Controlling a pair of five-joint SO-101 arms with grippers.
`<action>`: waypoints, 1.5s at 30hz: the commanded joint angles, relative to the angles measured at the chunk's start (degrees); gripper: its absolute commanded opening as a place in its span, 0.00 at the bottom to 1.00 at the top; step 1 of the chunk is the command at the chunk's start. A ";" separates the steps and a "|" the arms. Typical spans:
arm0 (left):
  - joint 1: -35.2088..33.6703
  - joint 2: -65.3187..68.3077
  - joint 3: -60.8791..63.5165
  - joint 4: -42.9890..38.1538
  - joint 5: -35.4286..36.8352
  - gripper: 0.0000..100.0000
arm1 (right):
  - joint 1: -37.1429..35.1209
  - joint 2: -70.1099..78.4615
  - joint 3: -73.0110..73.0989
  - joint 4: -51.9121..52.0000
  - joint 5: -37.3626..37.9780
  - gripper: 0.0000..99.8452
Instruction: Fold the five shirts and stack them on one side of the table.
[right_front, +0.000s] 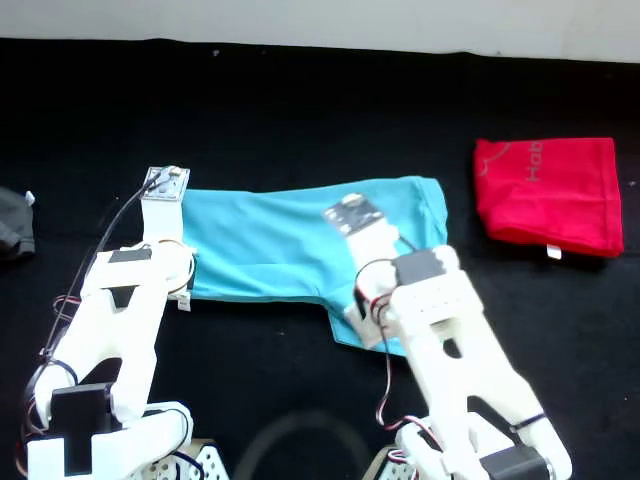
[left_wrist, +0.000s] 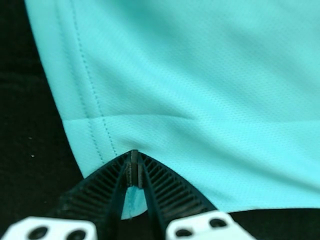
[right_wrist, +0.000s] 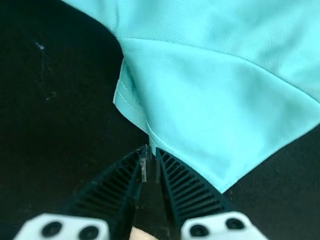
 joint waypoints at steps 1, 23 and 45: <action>0.40 -0.57 0.22 -0.97 -0.26 0.01 | -0.92 -0.75 5.67 -9.10 3.78 0.03; 0.04 -0.48 0.22 -1.05 -0.18 0.01 | 13.67 2.95 10.51 -30.64 11.96 0.03; -0.57 -0.48 0.31 -1.93 -0.09 0.01 | -1.01 3.91 10.51 -23.60 5.54 0.16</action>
